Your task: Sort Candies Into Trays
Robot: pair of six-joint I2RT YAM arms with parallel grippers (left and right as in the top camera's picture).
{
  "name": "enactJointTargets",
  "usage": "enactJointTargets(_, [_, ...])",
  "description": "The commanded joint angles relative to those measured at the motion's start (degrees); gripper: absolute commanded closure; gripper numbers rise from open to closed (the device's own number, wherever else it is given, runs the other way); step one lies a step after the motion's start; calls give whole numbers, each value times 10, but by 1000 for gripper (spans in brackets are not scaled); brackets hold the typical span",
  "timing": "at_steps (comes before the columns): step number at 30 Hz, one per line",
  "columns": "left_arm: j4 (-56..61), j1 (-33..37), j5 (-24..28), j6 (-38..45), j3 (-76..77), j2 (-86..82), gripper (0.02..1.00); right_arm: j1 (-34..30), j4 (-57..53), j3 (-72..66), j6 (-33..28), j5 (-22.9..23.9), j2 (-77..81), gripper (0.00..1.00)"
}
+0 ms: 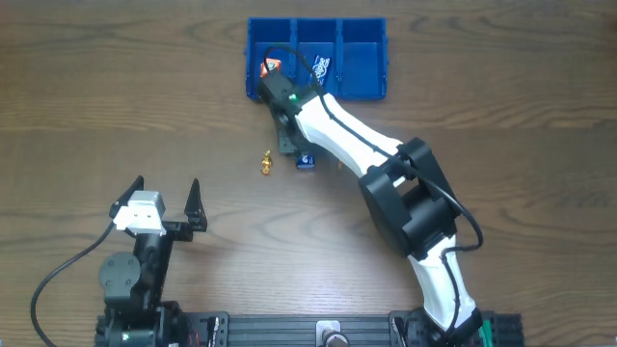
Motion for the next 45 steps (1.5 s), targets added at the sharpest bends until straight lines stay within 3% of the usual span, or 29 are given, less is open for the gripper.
enactJointTargets(1, [-19,2,14,8,-11,-4,20,-3,-85,143,-9,58,-53,820])
enactJointTargets(9, [-19,2,14,8,-11,-4,20,-41,-158,348,-51,96,-53,818])
enactJointTargets(22, [-19,2,14,8,-11,-4,20,-103,-34,349,-113,92,48,820])
enactJointTargets(45, [-19,2,14,8,-11,-4,20,-103,14,348,-112,92,118,792])
